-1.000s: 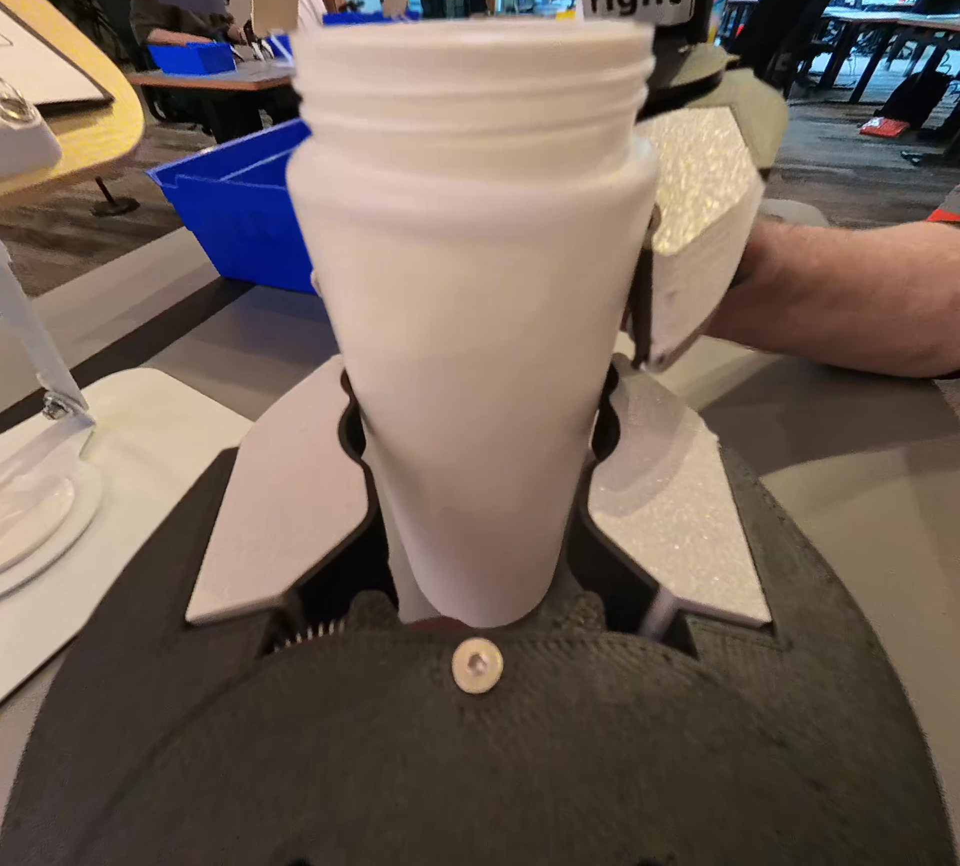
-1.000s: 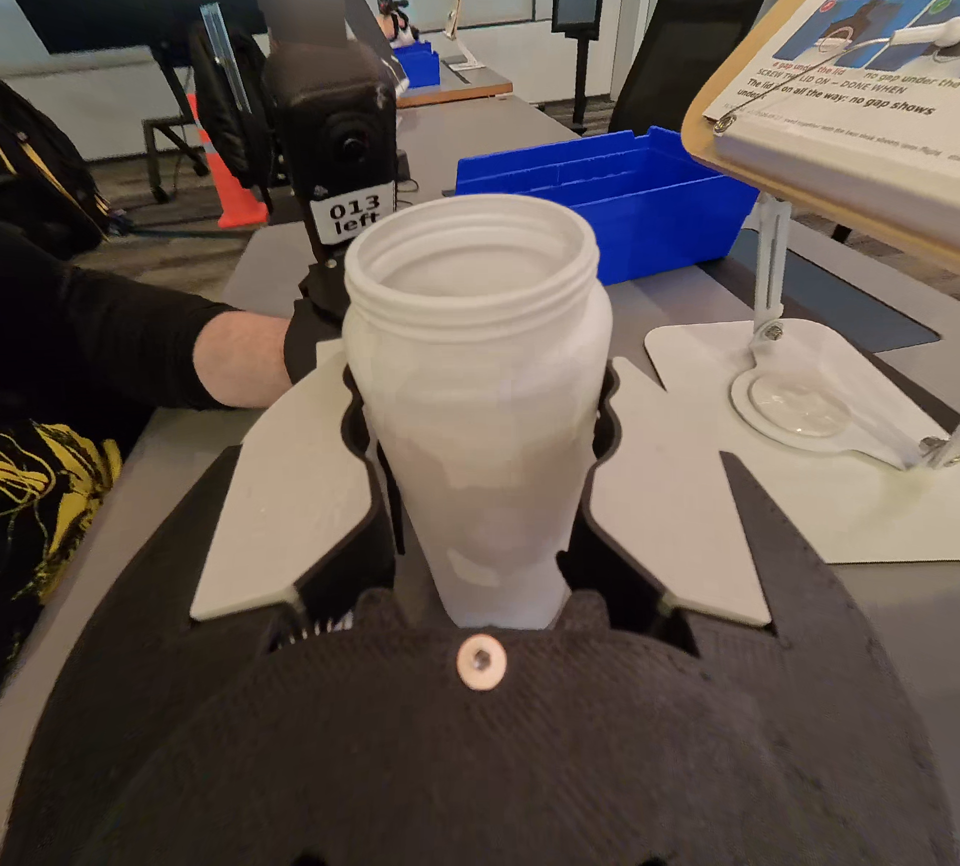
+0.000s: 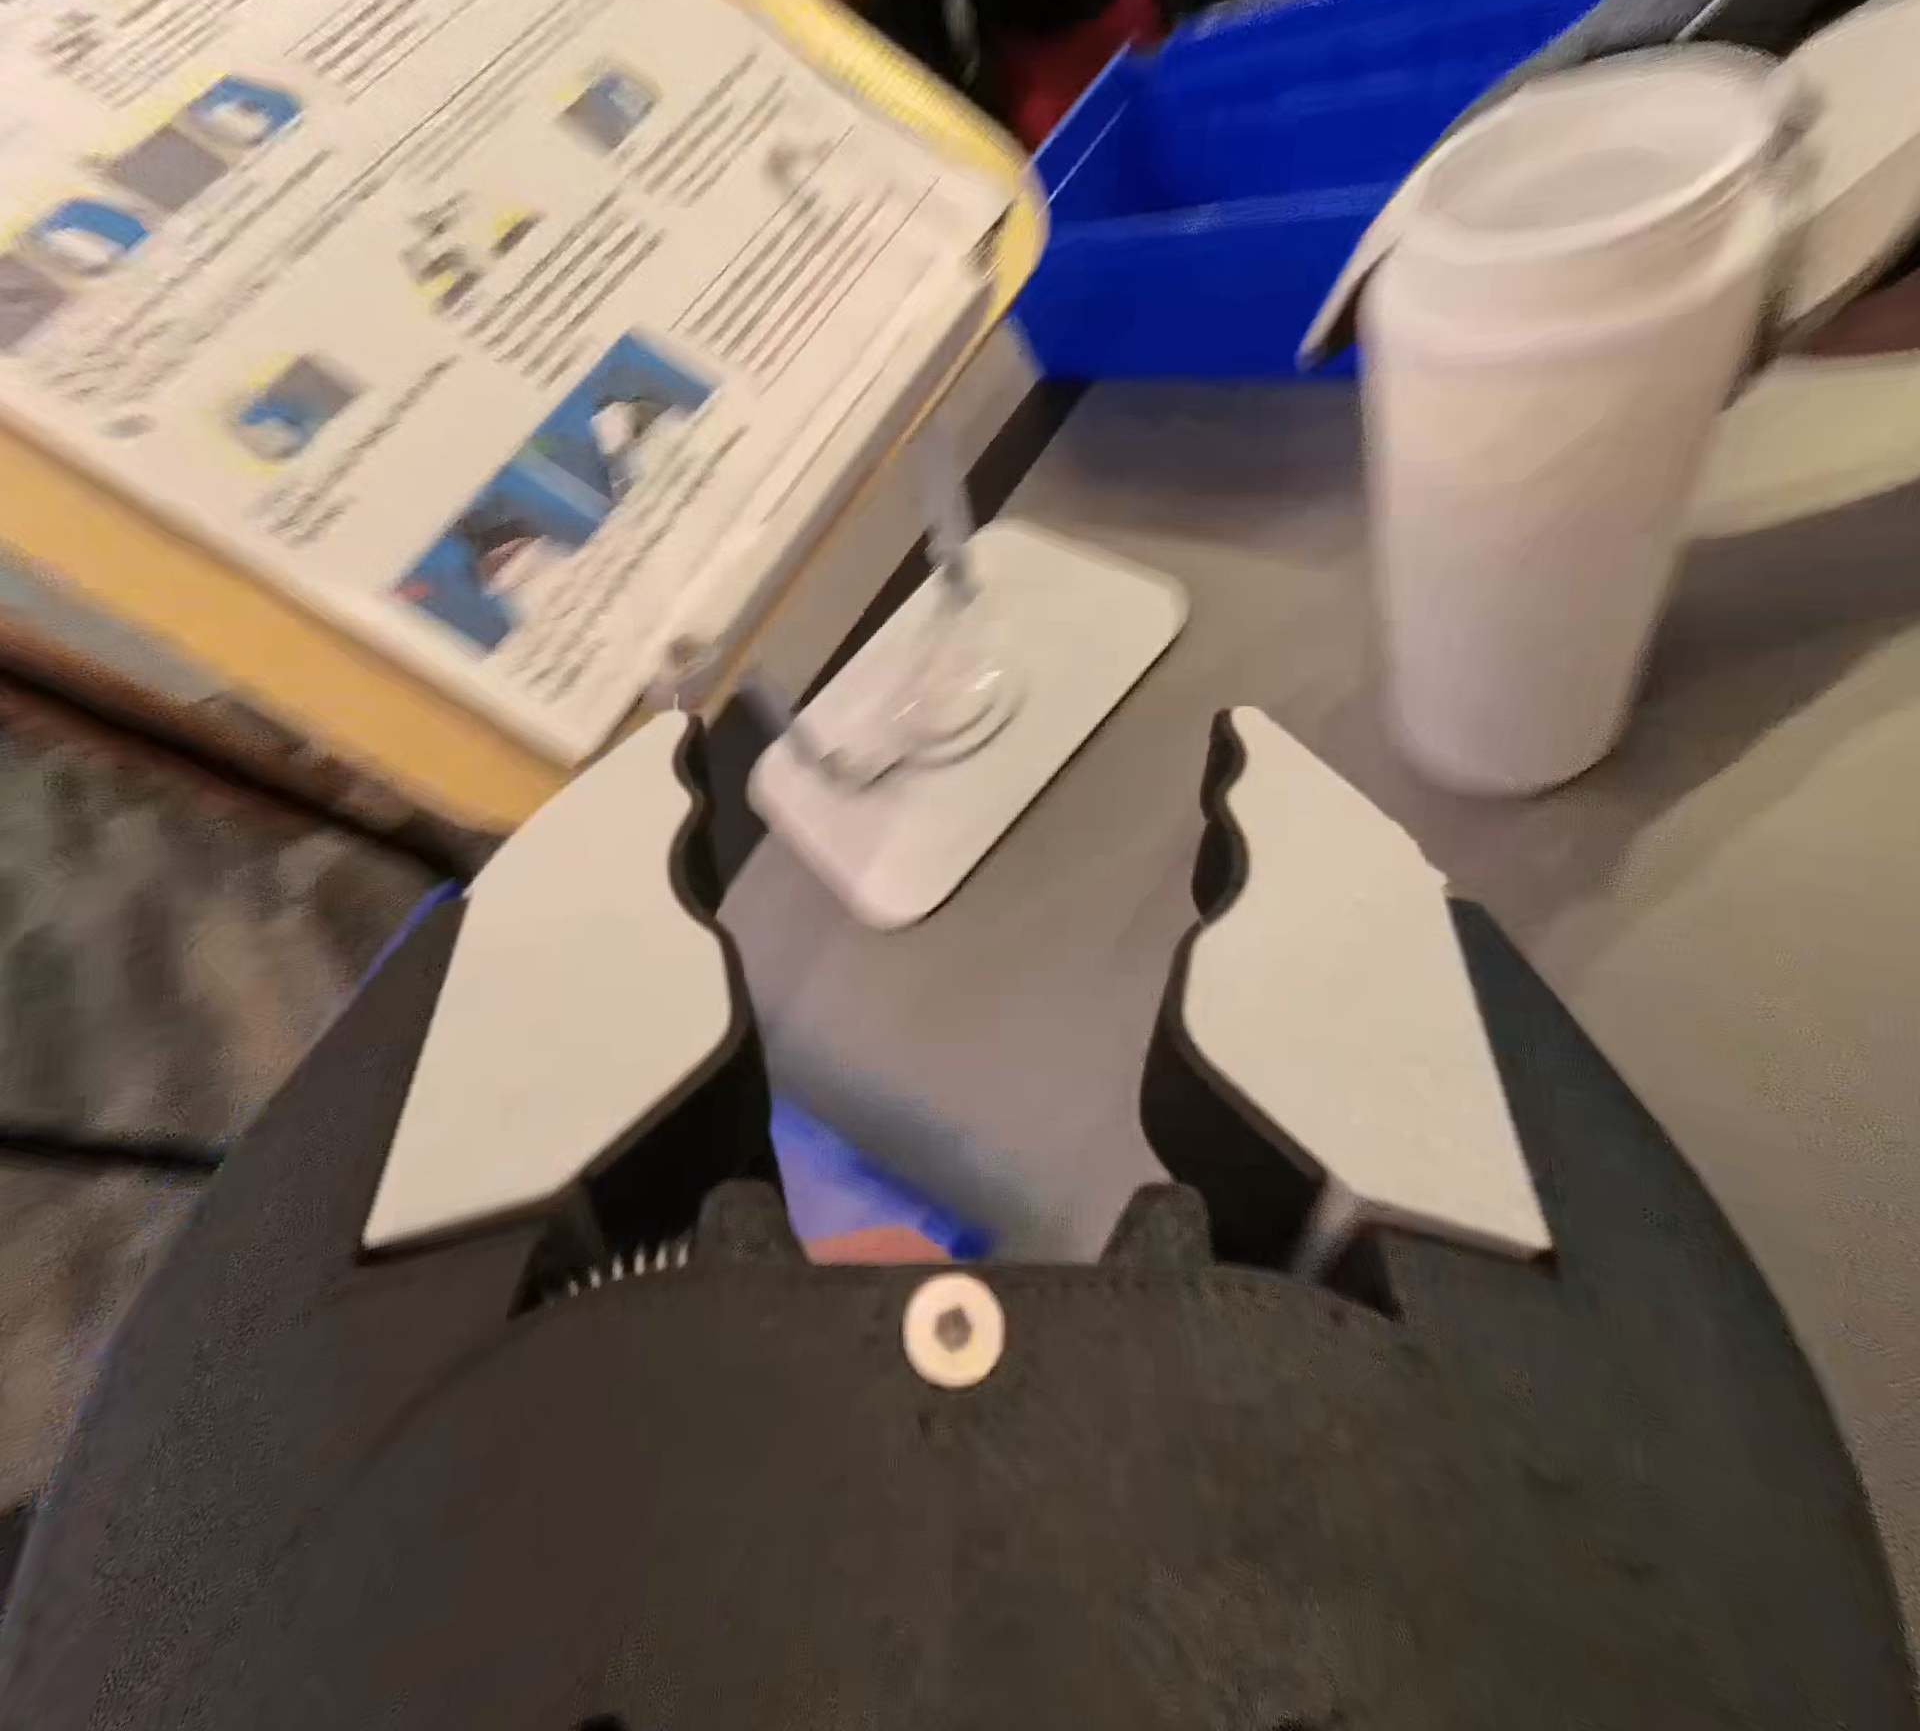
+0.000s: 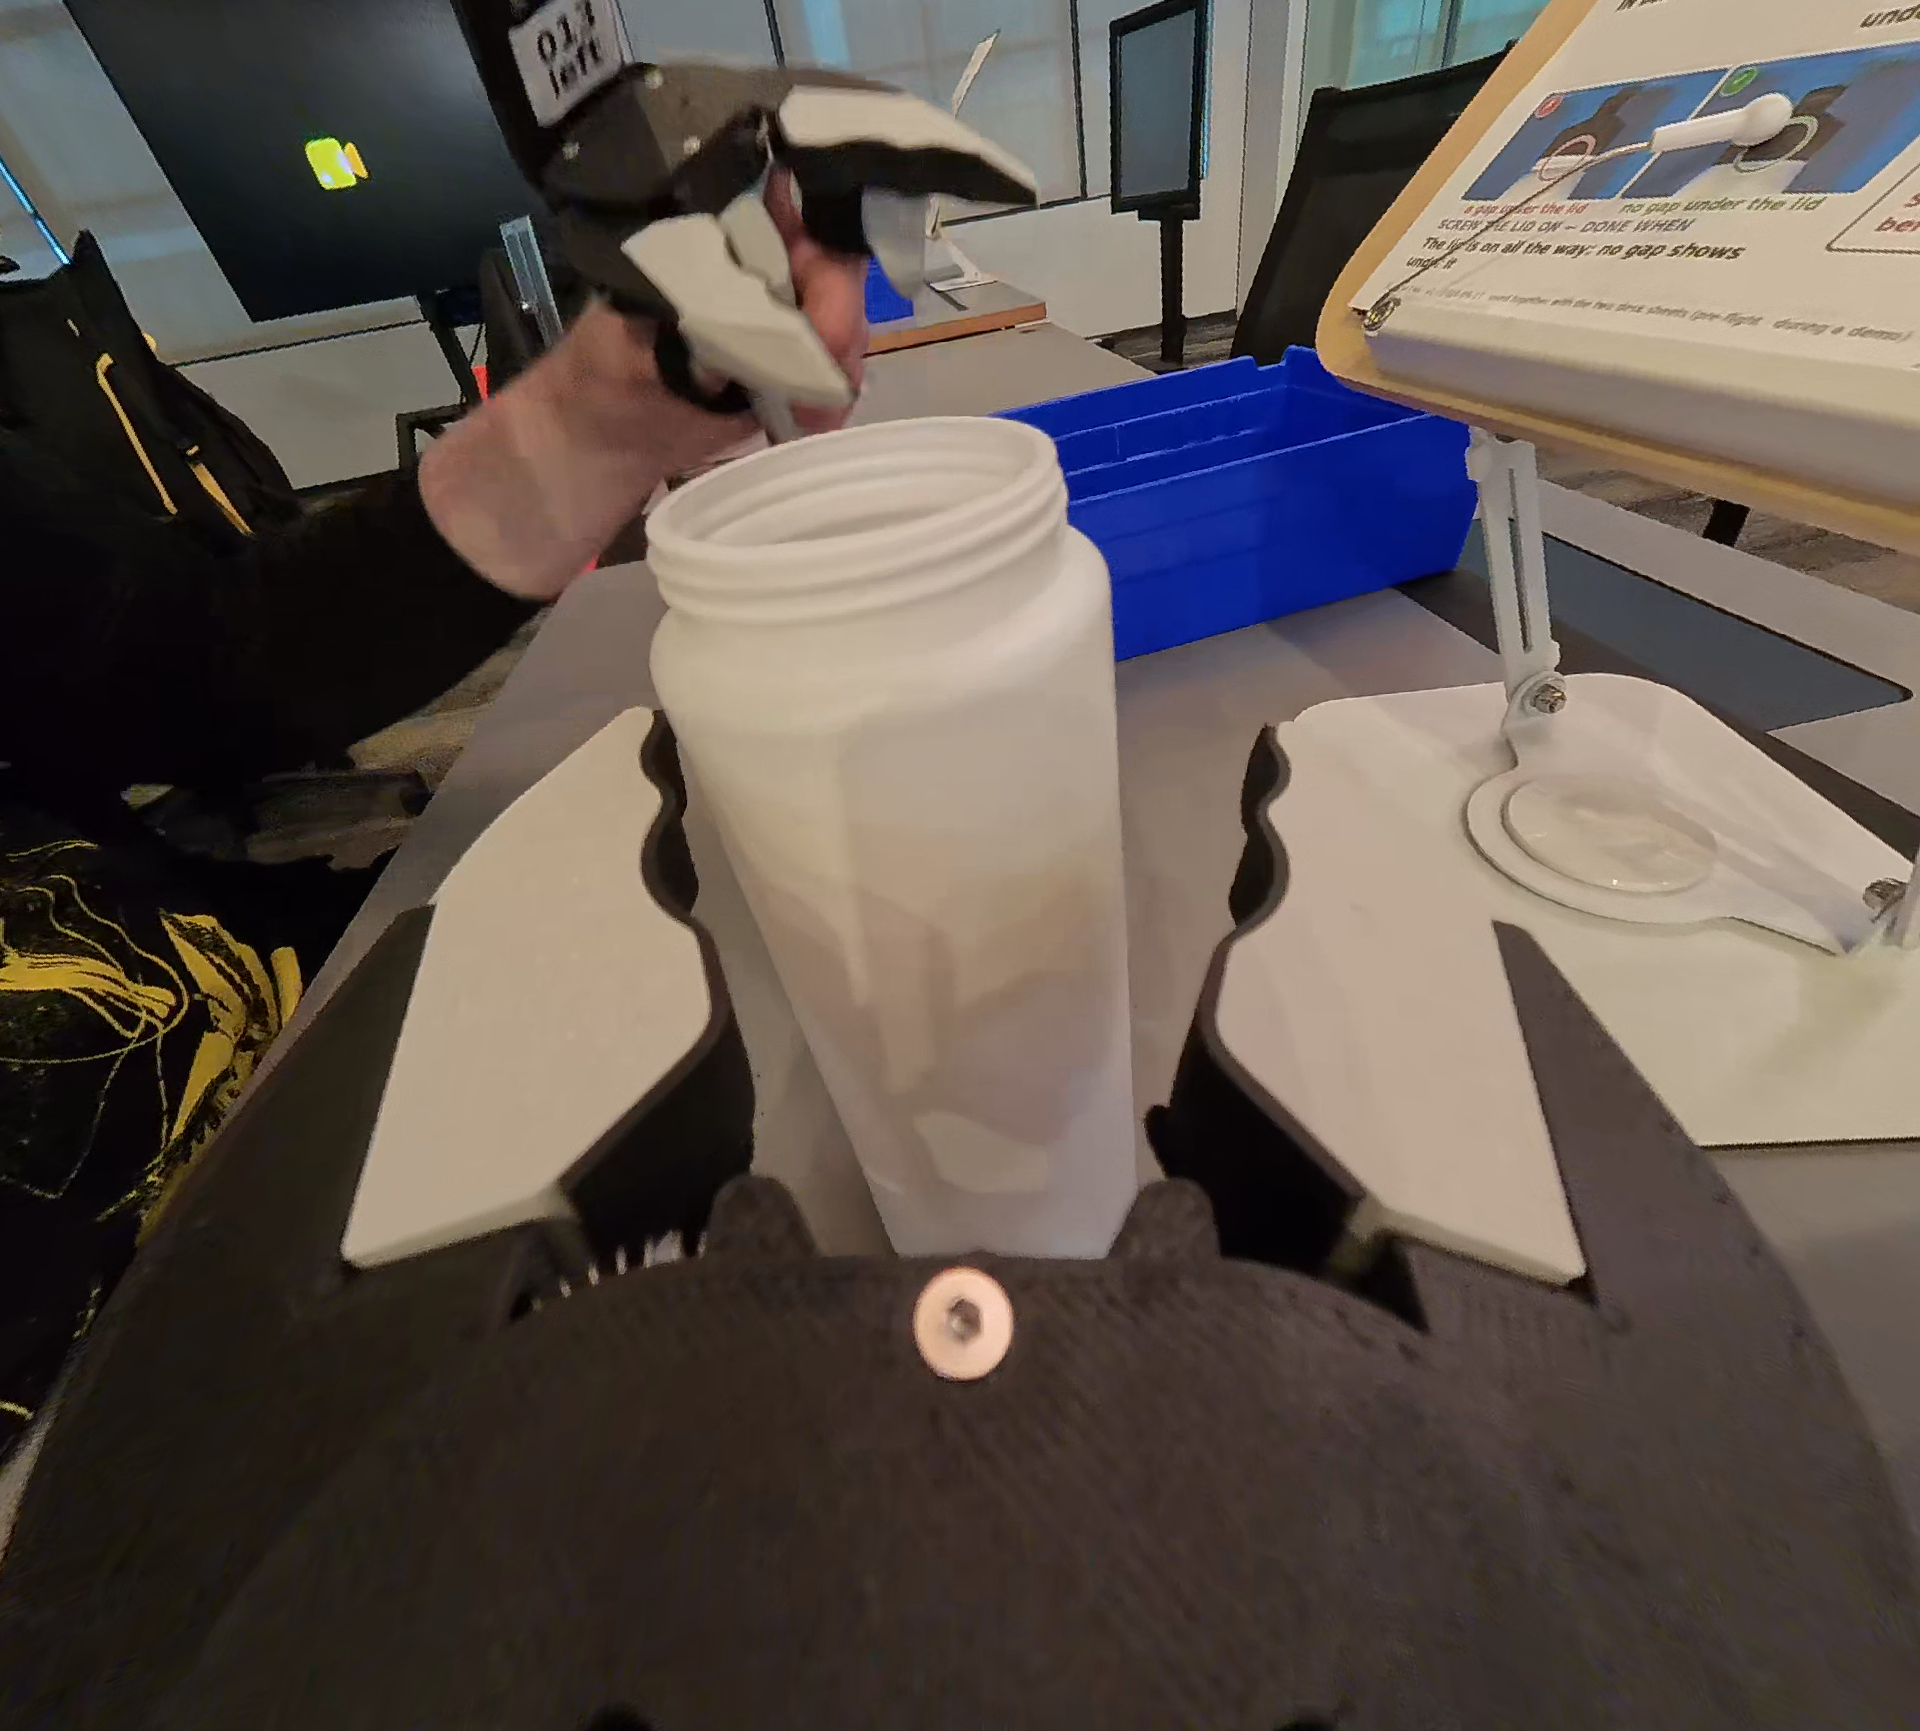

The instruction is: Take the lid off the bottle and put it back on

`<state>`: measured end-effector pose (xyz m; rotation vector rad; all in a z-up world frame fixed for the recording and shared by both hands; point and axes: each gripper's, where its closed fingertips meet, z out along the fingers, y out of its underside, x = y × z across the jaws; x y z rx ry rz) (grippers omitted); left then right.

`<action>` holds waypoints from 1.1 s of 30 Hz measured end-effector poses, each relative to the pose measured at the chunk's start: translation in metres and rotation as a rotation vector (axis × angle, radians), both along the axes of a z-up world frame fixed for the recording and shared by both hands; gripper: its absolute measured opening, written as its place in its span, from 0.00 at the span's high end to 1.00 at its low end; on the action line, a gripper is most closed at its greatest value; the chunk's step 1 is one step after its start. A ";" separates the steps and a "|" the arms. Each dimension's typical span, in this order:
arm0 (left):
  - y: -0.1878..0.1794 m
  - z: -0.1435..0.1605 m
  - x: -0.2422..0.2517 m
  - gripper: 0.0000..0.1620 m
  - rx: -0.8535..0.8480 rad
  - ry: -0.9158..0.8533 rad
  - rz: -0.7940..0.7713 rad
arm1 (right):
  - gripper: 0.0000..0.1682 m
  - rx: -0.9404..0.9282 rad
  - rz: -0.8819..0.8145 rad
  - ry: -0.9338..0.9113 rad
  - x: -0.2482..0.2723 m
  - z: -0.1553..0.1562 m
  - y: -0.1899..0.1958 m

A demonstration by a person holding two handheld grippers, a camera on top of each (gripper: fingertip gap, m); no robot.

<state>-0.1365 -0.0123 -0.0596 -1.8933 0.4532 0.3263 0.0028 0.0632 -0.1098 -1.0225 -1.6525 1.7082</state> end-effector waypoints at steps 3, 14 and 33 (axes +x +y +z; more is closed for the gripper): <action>-0.020 0.000 -0.064 0.42 -0.177 0.144 0.119 | 0.39 -0.003 -0.004 0.001 0.000 0.000 0.002; -0.075 -0.129 -0.235 0.37 -0.910 0.299 0.243 | 0.40 -0.010 -0.021 -0.004 -0.002 -0.004 0.009; -0.101 -0.207 -0.275 0.56 -1.406 0.105 0.217 | 0.40 -0.027 -0.030 -0.031 -0.006 -0.013 0.016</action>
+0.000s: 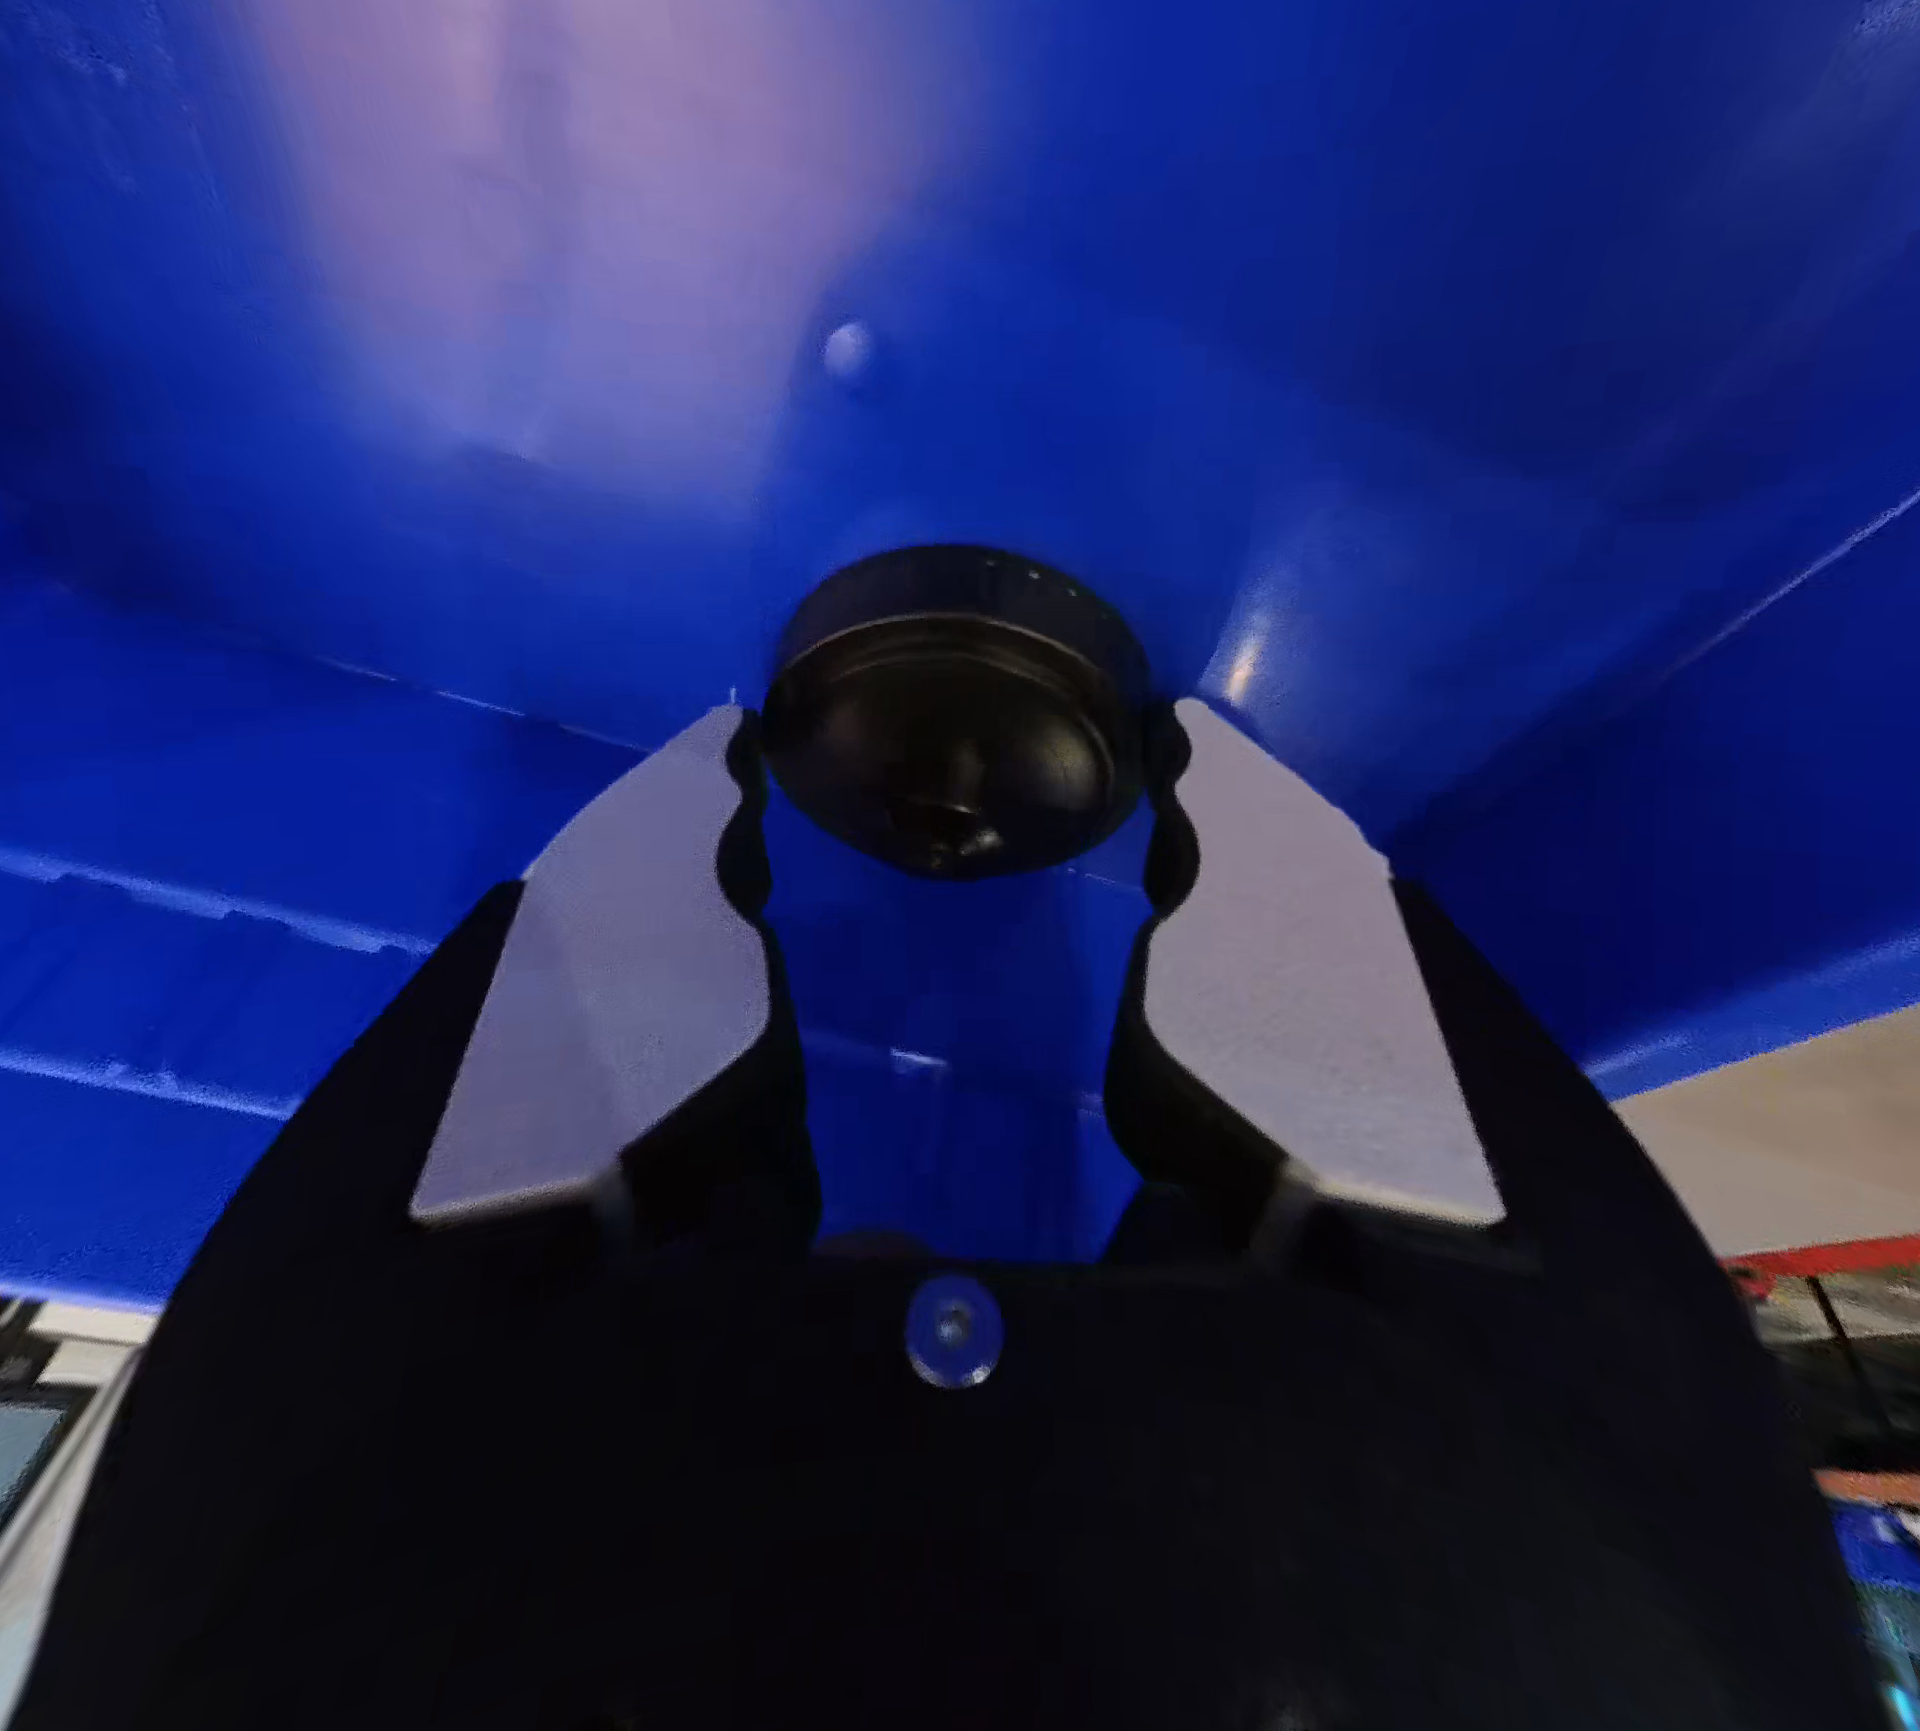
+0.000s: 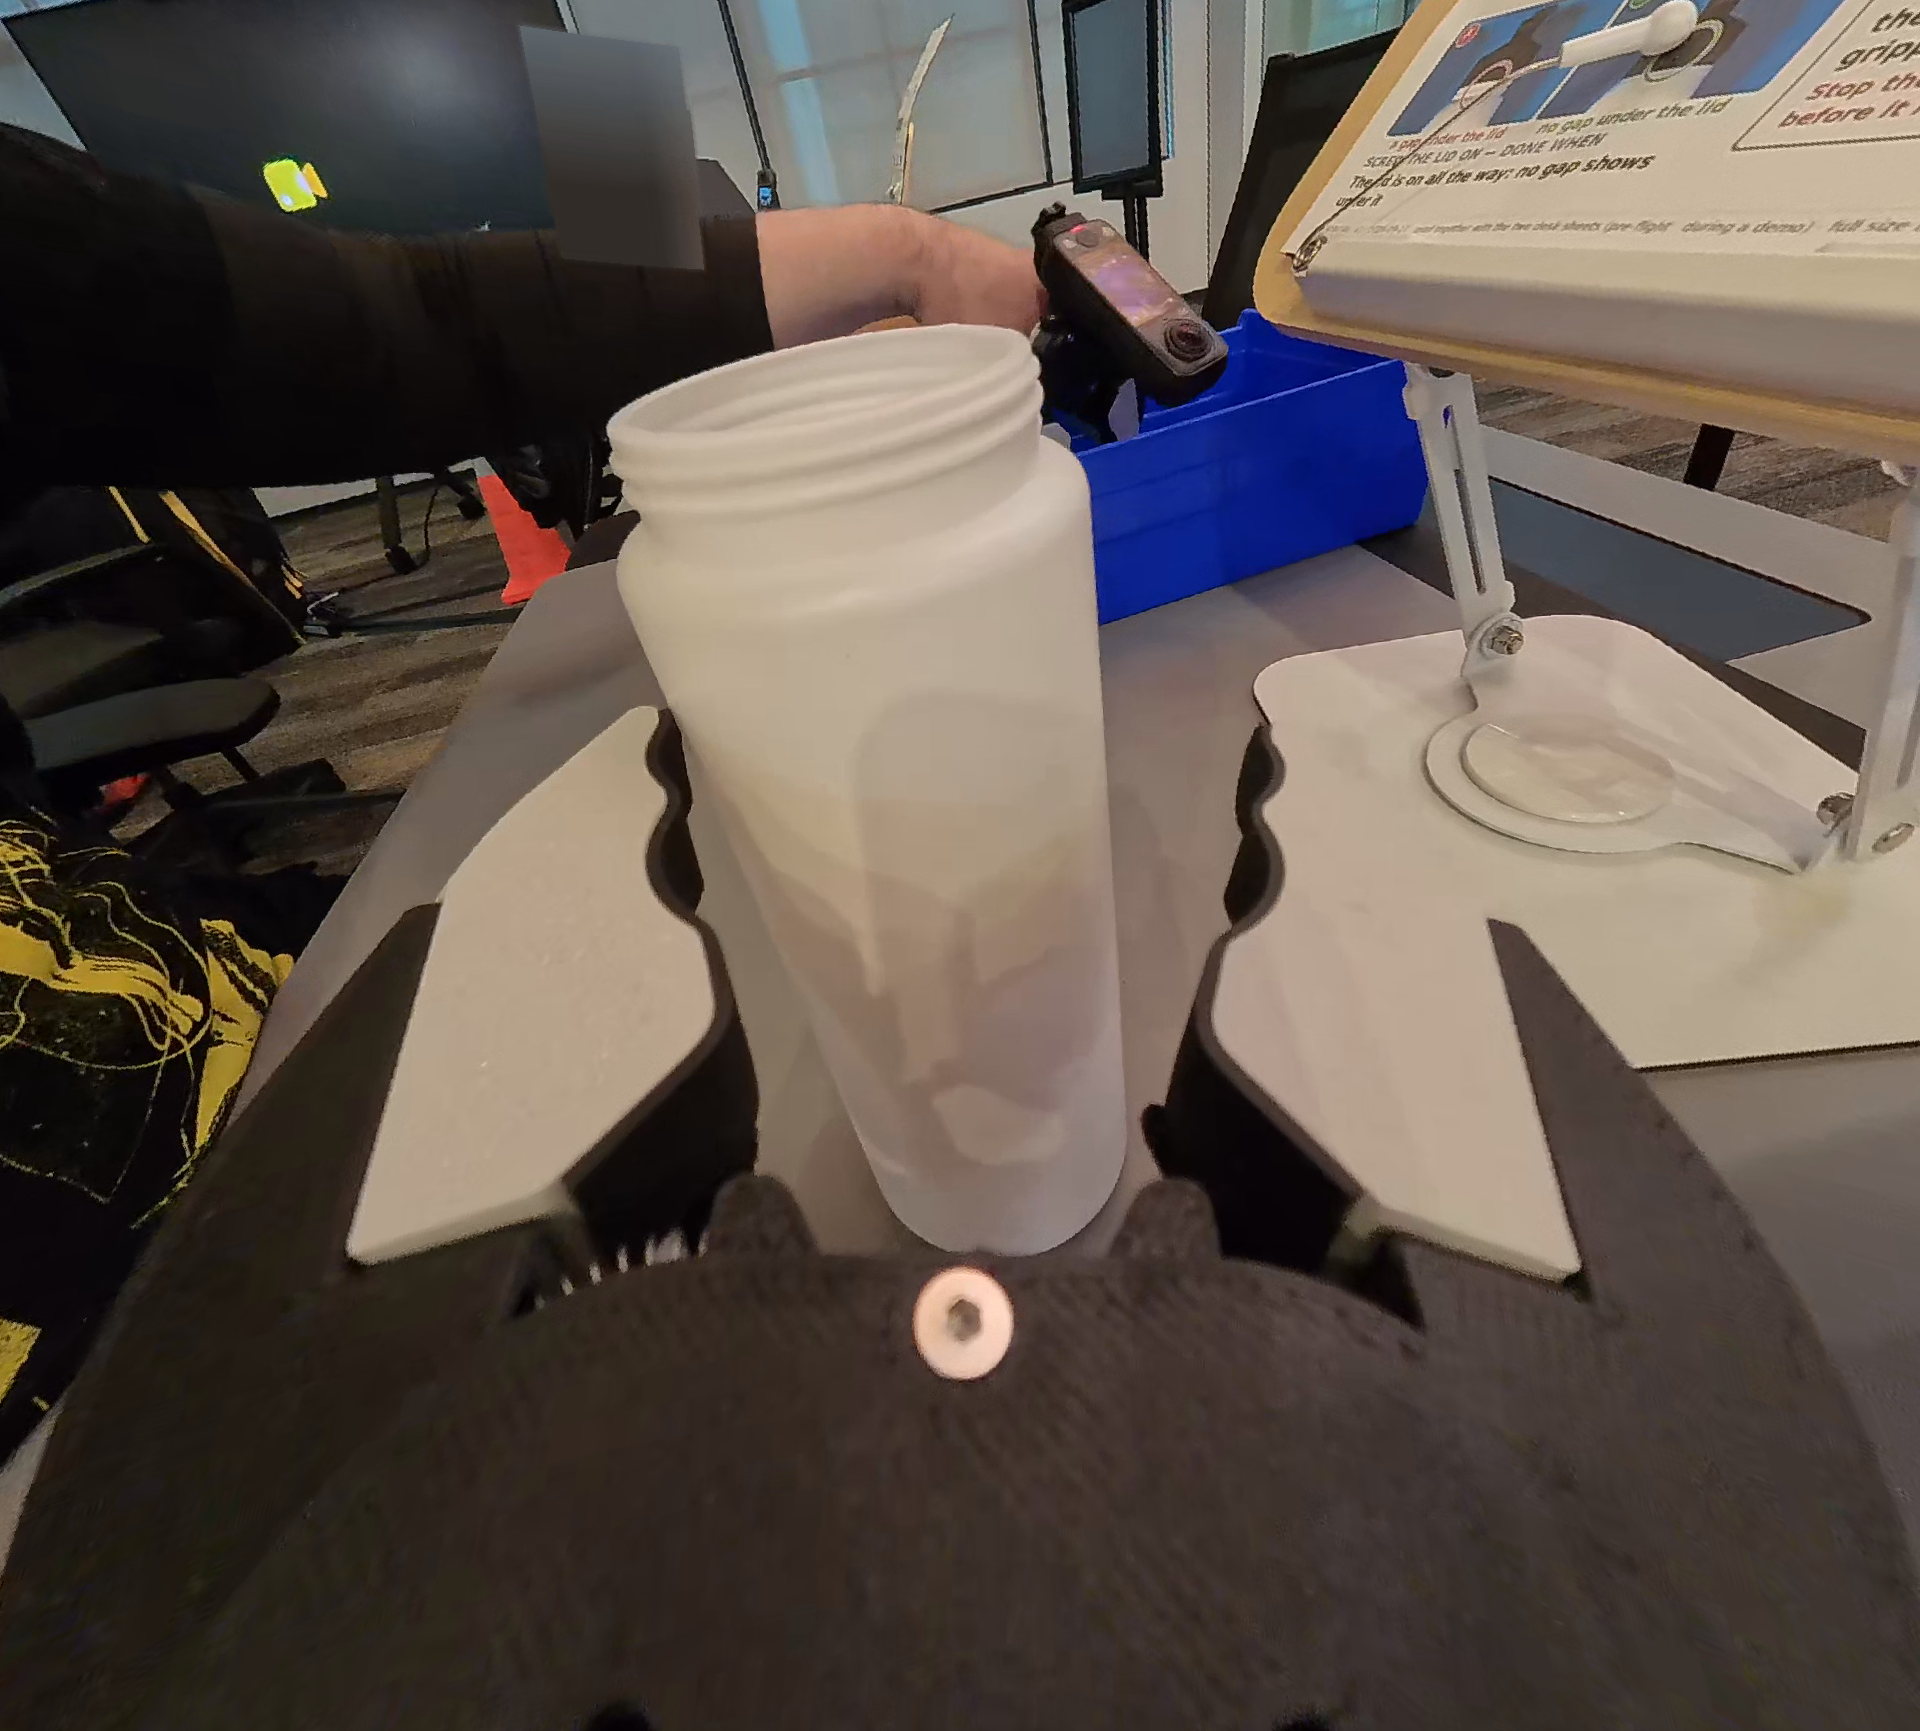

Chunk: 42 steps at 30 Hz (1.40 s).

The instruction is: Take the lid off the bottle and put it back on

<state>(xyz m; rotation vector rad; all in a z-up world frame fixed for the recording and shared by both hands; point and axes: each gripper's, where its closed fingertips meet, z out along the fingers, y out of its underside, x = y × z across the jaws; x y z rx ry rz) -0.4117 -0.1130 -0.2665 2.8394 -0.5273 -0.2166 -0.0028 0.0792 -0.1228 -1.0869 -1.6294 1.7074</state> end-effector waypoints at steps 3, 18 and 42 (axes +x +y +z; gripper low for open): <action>-0.001 0.000 0.000 0.56 -0.028 0.014 -0.036 | 0.40 0.000 0.000 -0.003 0.000 0.000 0.000; 0.047 0.117 0.078 0.57 0.743 0.145 -0.126 | 0.40 0.131 -0.059 0.073 0.013 0.028 0.005; 0.107 0.262 0.360 0.57 1.221 0.485 -0.556 | 0.64 0.234 -0.219 0.017 -0.012 0.131 -0.095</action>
